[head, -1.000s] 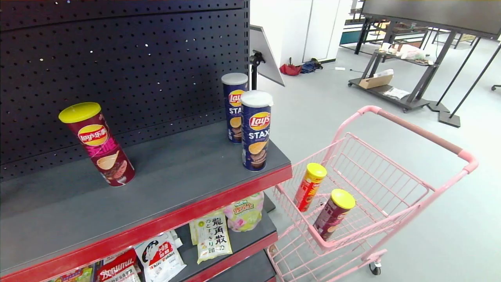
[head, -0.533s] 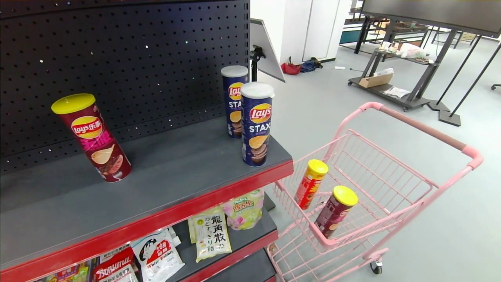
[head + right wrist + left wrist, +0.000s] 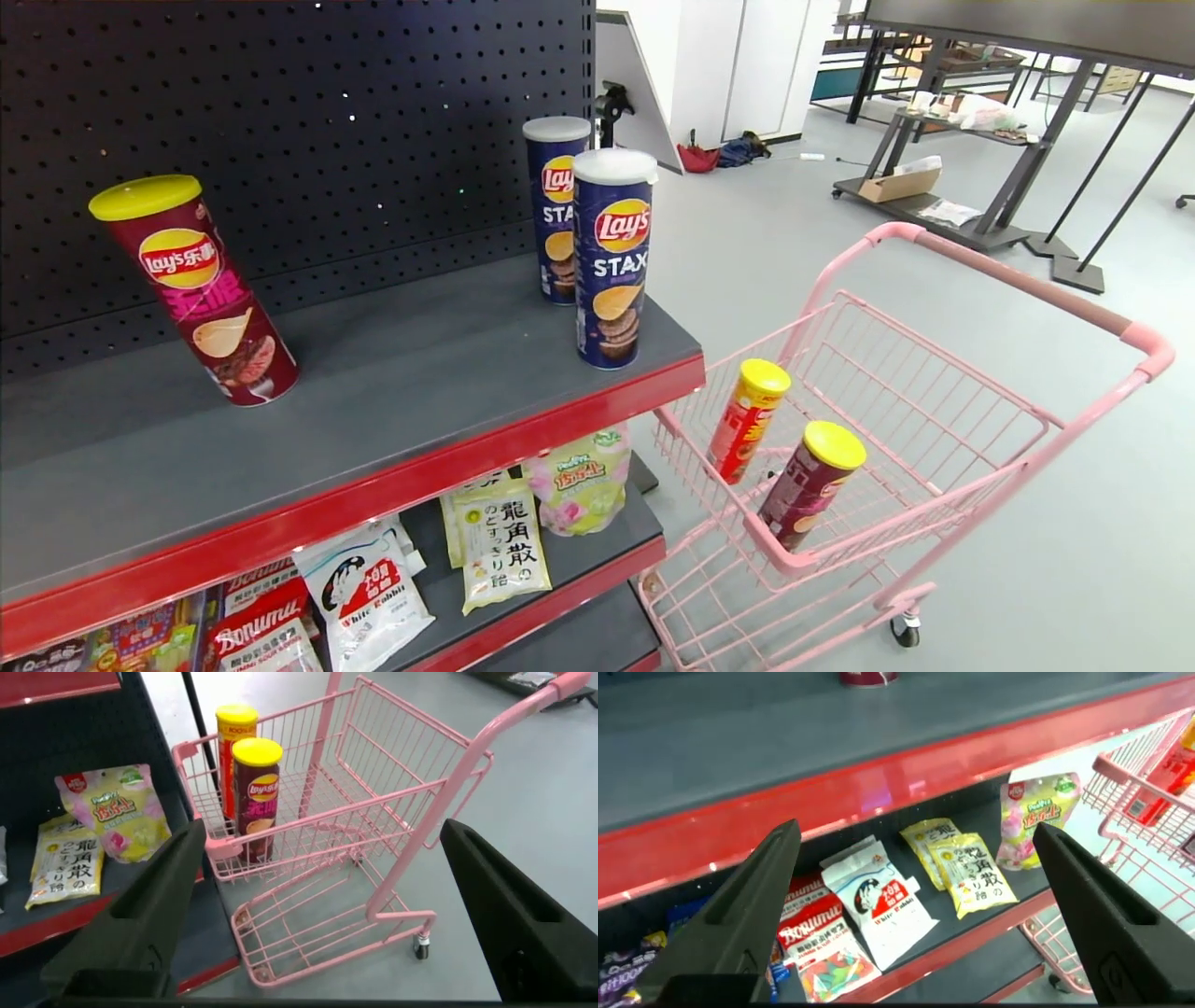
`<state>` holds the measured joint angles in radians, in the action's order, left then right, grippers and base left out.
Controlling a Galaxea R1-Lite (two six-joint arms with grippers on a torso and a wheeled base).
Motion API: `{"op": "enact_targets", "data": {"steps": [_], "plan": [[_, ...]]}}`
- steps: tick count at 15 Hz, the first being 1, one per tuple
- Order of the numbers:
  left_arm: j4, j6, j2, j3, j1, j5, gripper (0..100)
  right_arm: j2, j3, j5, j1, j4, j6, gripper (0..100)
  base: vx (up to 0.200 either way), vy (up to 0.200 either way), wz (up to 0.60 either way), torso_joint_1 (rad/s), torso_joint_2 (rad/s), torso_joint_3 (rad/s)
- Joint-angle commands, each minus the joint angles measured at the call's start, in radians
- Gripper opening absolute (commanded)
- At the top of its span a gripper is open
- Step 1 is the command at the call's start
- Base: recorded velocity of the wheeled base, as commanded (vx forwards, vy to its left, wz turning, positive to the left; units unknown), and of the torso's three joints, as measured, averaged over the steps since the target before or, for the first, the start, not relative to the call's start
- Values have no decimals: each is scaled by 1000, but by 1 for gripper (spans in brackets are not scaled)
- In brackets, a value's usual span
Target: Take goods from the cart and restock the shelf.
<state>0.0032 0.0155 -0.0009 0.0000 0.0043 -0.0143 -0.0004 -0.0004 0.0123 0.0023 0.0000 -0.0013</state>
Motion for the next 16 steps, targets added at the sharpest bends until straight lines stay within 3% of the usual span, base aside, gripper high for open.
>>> {"op": "enact_targets", "data": {"steps": [1,8,12,13,14,16], "plan": [[0,0,1,0,0,0,100,0,0,0,1,0,0,100,0,0,0,-159,383,237],[0,0,1,0,0,0,100,0,0,0,1,0,-3,100,0,0,0,-172,491,309],[0,0,1,0,0,0,100,23,-3,-2,-10,3,-11,100,0,0,0,-63,189,126],[0,1,1,0,0,-1,100,96,-95,-20,4,-3,-13,100,0,0,0,-12,36,76],[0,1,1,0,0,-1,100,402,-342,-11,16,-5,98,100,0,0,0,0,0,0],[0,1,1,0,0,-1,100,682,-561,-52,47,-32,207,100,0,0,0,0,0,0]]}}
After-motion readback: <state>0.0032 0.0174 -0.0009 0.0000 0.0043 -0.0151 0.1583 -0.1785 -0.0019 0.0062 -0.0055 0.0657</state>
